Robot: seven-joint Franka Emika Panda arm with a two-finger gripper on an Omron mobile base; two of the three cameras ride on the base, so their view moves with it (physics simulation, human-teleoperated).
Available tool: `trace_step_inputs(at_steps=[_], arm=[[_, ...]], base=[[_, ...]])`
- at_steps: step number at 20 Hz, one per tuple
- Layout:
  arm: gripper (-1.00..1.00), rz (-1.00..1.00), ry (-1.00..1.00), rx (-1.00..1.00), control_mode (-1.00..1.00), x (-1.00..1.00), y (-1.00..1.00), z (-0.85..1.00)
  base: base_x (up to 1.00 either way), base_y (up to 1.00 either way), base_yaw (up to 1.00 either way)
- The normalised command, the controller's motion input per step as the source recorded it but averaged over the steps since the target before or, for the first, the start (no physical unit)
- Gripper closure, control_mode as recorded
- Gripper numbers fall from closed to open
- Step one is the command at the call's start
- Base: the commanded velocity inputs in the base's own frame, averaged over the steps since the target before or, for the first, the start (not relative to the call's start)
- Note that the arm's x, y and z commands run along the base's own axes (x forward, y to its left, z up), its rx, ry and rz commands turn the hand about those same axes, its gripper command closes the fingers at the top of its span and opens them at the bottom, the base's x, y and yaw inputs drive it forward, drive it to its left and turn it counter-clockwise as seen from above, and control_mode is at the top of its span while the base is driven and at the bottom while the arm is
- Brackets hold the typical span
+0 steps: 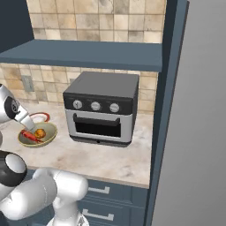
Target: Remove the peach from the bowl and place it on the small plate. Then place the bowl with only the fish in the microwave, close the door, and press the start button to microwave the fish.
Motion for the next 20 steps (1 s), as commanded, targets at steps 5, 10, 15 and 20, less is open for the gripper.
trace_step_inputs(at_steps=[5, 10, 15, 20], arm=[[-1.0, 0.23, 0.04, 0.02, -1.0, 0.54, -0.07, -0.62], [-1.0, 0.25, 0.07, 0.04, -1.0, 0.34, -0.03, -0.66], [-1.0, 0.18, 0.05, 0.06, -1.0, 0.37, 0.0, -0.55], [-1.0, 0.15, 0.01, 0.04, -1.0, 0.31, 0.0, -0.38]], base=[[0.0, 0.0, 0.0], [0.0, 0.0, 0.0], [0.0, 0.0, 0.0], [0.0, 0.0, 0.0]])
